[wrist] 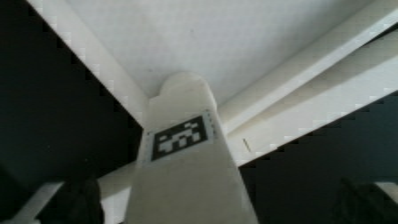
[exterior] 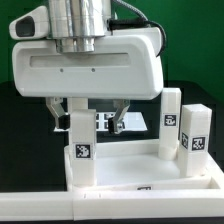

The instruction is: Assemble desk

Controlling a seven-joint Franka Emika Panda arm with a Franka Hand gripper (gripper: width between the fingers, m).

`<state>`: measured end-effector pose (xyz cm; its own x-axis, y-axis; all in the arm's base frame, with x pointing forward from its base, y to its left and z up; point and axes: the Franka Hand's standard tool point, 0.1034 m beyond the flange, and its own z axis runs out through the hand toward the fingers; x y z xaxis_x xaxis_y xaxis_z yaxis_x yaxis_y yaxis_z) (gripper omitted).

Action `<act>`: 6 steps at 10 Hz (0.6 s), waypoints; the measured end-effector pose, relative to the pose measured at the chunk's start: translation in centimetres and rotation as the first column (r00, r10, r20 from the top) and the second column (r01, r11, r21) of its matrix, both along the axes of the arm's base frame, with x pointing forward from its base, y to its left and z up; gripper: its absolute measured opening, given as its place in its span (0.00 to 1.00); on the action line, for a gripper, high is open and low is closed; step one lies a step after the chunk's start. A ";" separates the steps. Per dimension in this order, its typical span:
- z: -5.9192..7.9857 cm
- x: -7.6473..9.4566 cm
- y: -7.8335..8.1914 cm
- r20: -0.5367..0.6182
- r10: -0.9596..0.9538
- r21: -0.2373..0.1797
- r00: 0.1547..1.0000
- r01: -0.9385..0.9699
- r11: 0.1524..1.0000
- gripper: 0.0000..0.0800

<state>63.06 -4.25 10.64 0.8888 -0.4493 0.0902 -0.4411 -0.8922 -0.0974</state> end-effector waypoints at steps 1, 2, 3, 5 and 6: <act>0.0 0.0 -0.1 0.001 0.018 -0.002 1.000 -0.018 1.000 0.80; 0.0 0.0 -0.1 -0.001 -0.016 0.003 1.000 0.016 1.000 0.80; 0.0 0.0 -0.1 -0.001 -0.020 0.004 1.000 0.020 1.000 0.53; -0.2 -0.2 -0.3 -0.014 -0.184 0.021 0.983 0.184 0.983 0.36; -0.2 -0.2 -0.3 -0.025 -0.261 0.030 0.965 0.262 0.965 0.36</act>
Offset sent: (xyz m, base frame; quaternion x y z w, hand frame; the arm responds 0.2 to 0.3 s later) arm 0.0000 0.0000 0.0000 0.0000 0.0000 0.0650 0.9979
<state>62.84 -4.52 10.48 0.7414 -0.6688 0.0546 -0.6609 -0.7419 -0.1134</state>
